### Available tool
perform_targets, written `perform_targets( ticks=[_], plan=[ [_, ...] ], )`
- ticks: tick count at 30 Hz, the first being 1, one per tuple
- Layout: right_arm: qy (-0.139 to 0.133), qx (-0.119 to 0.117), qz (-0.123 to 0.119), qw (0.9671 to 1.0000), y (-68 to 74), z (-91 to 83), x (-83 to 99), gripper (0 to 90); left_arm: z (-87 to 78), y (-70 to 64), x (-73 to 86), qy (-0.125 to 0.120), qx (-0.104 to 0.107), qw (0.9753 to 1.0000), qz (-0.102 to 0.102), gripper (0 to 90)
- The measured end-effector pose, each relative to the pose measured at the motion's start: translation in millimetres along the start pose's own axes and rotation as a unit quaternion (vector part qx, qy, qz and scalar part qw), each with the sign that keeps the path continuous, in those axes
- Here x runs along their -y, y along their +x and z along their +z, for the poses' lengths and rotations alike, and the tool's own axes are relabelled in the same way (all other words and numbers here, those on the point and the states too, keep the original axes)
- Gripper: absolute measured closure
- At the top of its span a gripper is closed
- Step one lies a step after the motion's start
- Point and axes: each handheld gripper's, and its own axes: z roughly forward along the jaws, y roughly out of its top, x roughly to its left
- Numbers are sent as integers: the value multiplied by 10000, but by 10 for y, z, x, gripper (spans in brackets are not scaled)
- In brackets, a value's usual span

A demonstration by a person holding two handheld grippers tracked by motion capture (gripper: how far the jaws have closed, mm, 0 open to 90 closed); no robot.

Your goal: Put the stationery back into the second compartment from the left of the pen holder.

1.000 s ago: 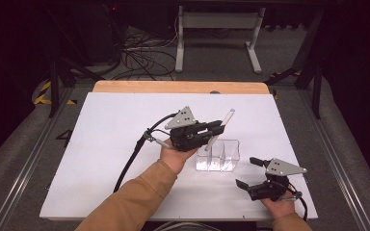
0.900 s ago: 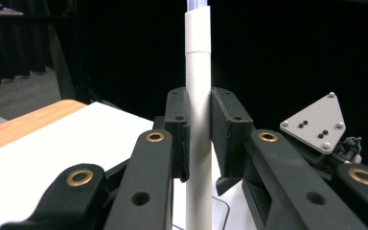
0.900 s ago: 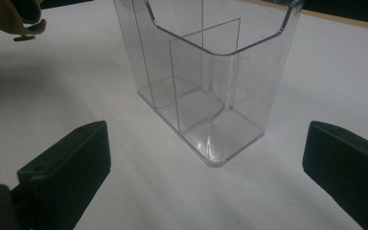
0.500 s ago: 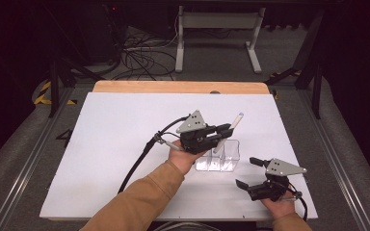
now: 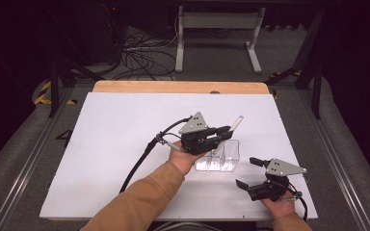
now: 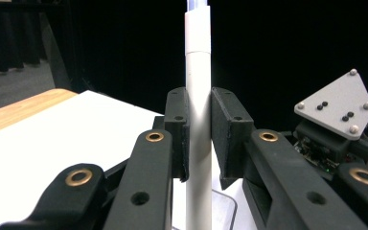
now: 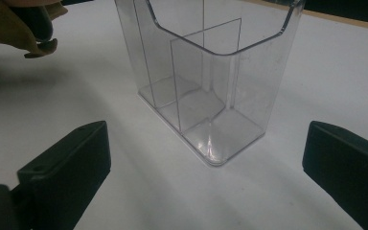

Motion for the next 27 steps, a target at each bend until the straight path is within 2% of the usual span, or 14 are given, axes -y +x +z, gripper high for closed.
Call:
perform_targets(
  ticks=[3, 18, 19, 21, 22, 23, 27],
  plan=[
    [3, 2, -3, 10000, 0, 1, 0, 32, -7, 7, 13, -18, 46, 10000, -66, 781],
    [2, 0, -7, 10000, -2, 3, 0, 32, 19, -22, 85, 374, 51, 9993, 61, 777],
    [1, 0, -8, 10000, -3, 3, 0, 32, 14, -18, 83, 376, 51, 9993, 50, 750],
    [-3, -5, -10, 10000, -4, 2, -1, 32, -12, -12, 68, 383, 76, 9992, 3, 590],
    [-7, -1, 1, 10000, -5, 1, -1, 32, -31, -13, 57, 397, 12, 9992, 50, 519],
    [-9, 2, 6, 10000, -6, 1, -2, 32, -56, -12, 43, 410, -55, 9991, 134, 432],
    [-29, -3, 33, 10000, -16, 4, -6, 32, -185, -38, -24, 408, -315, 9974, 513, 260]
  ],
)
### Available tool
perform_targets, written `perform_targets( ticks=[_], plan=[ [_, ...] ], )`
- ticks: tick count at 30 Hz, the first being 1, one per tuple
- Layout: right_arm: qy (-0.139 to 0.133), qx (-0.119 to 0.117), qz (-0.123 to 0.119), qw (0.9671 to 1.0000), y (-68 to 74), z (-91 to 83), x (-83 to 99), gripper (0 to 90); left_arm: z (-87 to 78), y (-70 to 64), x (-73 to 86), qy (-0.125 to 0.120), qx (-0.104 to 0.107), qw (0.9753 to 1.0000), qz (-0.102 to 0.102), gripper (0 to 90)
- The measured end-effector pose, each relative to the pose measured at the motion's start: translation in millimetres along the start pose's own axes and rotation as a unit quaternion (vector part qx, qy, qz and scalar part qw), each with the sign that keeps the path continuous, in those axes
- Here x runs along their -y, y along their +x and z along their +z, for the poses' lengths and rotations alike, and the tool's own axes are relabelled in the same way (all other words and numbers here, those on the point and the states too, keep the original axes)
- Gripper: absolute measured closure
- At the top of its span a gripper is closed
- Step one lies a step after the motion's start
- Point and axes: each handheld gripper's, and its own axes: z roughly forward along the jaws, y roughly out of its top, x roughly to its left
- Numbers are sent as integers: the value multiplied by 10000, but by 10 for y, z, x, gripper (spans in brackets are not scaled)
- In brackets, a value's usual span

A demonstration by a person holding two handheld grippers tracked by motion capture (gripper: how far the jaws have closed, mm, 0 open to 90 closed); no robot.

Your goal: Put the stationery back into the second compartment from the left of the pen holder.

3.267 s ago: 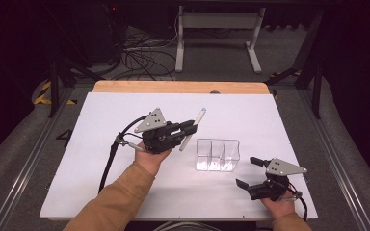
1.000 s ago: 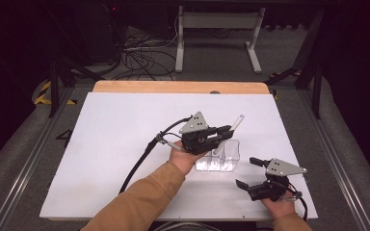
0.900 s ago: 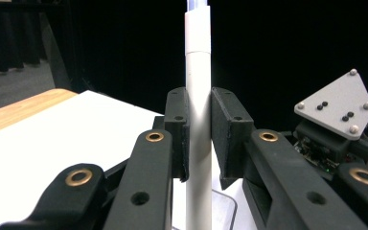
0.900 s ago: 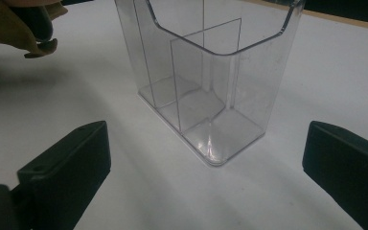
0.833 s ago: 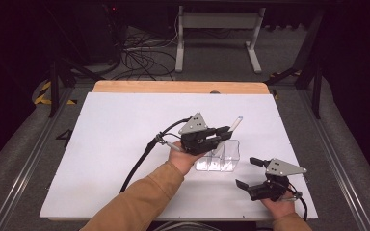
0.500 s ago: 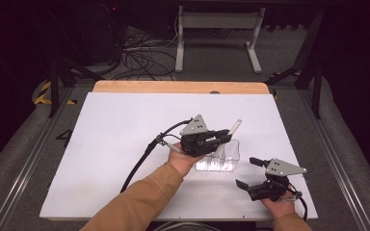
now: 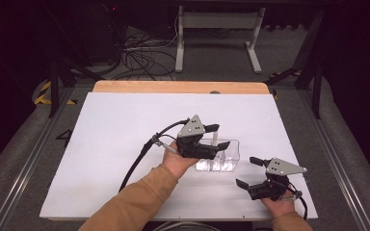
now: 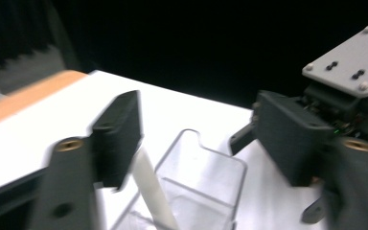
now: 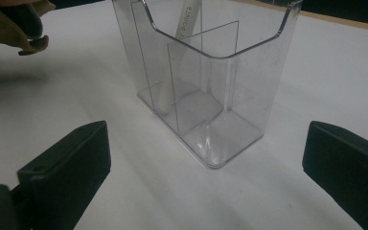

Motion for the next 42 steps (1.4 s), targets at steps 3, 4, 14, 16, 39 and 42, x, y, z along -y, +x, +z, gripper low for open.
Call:
perform_targets(
  ticks=[3, 4, 14, 16, 39, 42],
  plan=[
    [-22, -6, 17, 10000, -7, 3, -2, 32, -128, -29, -67, -79, -128, 9998, 153, 177],
    [-27, -11, 24, 10000, -9, 5, -4, 32, -173, -39, -87, -111, -134, 9997, 170, 173],
    [20, -14, 10, 10000, 1, 16, -7, 32, -476, -35, -163, -76, -330, 9992, 218, 119],
    [20, -14, -2, 10000, 2, 16, -6, 32, -505, -31, -164, -68, -356, 9991, 235, 114],
    [-3, -9, 20, 10000, 7, 7, -3, 31, -1388, 42, 230, 423, -834, 9956, -54, 17],
    [0, -11, 14, 10000, 10, 7, -3, 31, -1495, 49, 334, 506, -998, 9937, -81, 7]
  ],
)
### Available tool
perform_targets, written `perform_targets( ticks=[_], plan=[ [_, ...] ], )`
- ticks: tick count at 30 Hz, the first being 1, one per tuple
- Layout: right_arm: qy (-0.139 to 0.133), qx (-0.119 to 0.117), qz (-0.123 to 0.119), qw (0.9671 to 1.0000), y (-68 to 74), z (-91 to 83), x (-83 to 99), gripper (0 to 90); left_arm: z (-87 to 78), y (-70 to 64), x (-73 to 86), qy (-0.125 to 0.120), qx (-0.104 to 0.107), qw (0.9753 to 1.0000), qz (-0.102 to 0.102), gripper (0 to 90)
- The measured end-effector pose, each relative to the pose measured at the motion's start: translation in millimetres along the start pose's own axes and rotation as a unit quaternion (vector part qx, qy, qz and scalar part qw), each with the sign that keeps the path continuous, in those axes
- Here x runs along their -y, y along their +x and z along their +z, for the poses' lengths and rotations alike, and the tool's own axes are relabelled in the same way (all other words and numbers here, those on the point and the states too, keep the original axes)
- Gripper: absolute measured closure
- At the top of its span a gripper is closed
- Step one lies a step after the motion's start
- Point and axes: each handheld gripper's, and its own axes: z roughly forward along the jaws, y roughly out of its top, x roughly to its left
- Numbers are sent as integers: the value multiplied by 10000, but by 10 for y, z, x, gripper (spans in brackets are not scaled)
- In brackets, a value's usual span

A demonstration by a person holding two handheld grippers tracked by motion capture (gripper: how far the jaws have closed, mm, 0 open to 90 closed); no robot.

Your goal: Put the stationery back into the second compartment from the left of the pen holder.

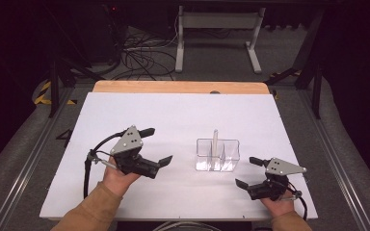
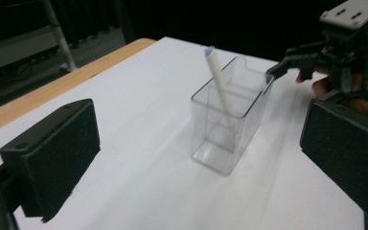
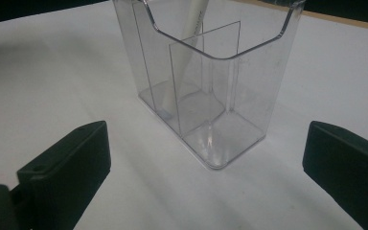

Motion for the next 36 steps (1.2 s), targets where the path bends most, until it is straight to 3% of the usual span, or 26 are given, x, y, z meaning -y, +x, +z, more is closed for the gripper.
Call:
perform_targets(
  ticks=[3, 12, 17, 26, 27, 30, 34, 36],
  plan=[
    [1, 0, -2, 10000, 1, 0, 0, 31, -81, 27, 119, -46, -144, 9999, -39, 3],
    [-4, -9, -10, 10000, 6, -1, 0, 31, -257, 114, 475, 14, -23, 9992, -388, 4],
    [-8, -17, -16, 10000, 8, -1, 1, 31, -341, 123, 687, 117, -388, 9990, -192, 6],
    [-7, -12, -28, 10000, 11, -1, 1, 31, -403, 205, 1049, 212, -148, 9964, -807, 6],
    [-5, -14, -27, 10000, 12, -1, 1, 31, -419, 203, 1084, 190, -189, 9963, -817, 9],
    [6, -13, -39, 10000, 13, -2, 2, 31, -483, 196, 1128, 177, -402, 9974, -572, 15],
    [0, -18, -48, 10000, 15, -5, 3, 31, -532, 206, 1218, 162, -213, 9954, -922, 12],
    [-14, -27, -47, 10000, 13, -5, 2, 31, -541, 218, 1207, 86, -282, 9955, -899, 11]
  ],
)
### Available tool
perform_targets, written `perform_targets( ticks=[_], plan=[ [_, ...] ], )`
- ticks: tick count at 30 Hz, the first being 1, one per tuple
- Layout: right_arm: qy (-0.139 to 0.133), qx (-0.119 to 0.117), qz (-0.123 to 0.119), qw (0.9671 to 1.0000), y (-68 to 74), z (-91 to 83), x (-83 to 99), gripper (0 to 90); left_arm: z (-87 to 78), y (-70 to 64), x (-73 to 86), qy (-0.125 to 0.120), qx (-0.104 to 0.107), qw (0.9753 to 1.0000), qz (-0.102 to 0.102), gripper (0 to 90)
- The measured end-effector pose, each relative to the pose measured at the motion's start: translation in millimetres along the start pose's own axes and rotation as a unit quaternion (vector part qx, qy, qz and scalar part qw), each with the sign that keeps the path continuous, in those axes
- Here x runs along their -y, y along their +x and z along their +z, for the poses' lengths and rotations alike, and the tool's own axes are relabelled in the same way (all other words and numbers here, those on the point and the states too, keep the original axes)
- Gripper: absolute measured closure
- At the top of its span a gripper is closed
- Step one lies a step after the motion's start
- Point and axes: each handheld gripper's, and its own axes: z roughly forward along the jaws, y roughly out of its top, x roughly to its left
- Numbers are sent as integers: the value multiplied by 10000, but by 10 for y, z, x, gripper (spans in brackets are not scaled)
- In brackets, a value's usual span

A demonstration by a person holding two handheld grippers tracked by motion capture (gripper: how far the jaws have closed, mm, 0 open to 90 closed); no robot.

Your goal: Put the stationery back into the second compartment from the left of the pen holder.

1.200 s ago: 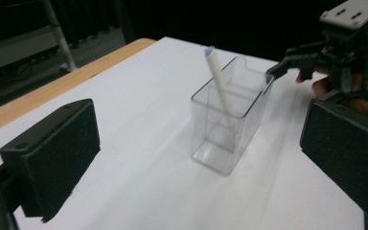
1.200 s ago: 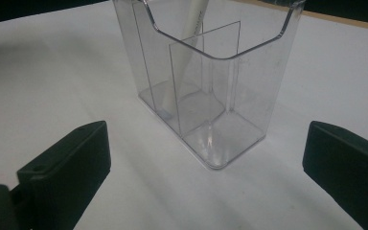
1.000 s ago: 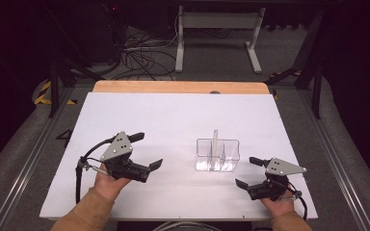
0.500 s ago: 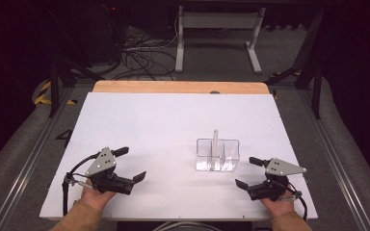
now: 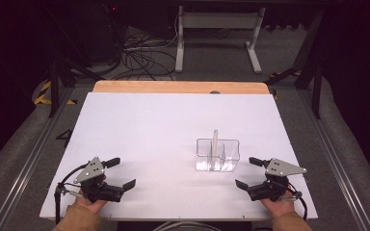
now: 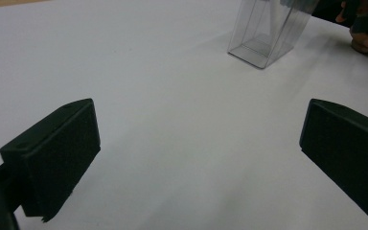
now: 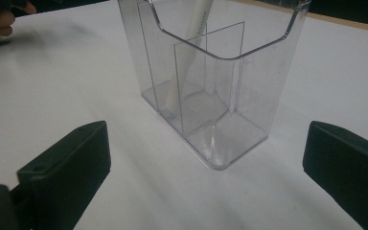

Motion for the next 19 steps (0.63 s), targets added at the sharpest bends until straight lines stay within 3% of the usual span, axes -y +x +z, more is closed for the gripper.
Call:
perform_targets(
  ticks=[4, 7, 19],
  plan=[
    [-9, -5, -18, 10000, -1, 1, -2, 31, 33, 40, -9, 150, -91, 9998, 48, 12],
    [-23, -13, -3, 10000, -3, -3, -3, 31, 10, 51, -6, 55, -87, 9999, -28, 13],
    [-33, -1, -5, 10000, -8, 1, -4, 31, -25, 78, -20, 62, -205, 9996, -158, 14]
  ],
)
